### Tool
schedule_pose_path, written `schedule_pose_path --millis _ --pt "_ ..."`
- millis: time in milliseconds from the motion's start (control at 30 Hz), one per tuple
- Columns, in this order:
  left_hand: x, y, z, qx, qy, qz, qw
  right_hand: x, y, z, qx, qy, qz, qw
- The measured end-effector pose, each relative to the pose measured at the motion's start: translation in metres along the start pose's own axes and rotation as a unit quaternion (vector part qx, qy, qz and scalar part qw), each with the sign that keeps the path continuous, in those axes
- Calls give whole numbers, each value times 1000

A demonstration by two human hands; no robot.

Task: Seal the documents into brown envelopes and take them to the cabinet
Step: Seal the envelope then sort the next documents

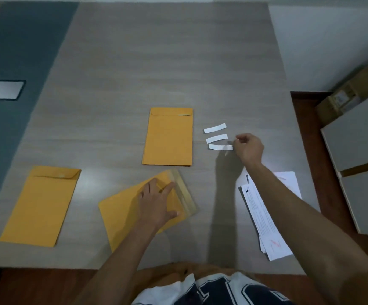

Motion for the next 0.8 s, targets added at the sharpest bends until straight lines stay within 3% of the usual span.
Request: schedule_pose_path --millis 233,467,600,800 --pt "1 -37 -9 49 -5 -9 999 -40 -52 -61 -8 -11 -14 1000" --pt "-7 -107 -15 121 -87 -74 986 -104 -113 -105 12 -76 -148 986" --pt "4 -169 -12 161 -57 -132 976 -134 -151 -122 45 -65 -251 965" --pt "6 -242 9 201 -34 -157 966 -143 -175 -126 36 -51 -283 957"
Point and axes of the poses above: each hand's wrist, its own z-axis towards the middle knuckle, its own x-axis out of the palm, y = z × x, the point moved 10 cm from there along z, towards the middle knuckle, and after that the axes turned 1 degree about -z, right-handed, at the moved point
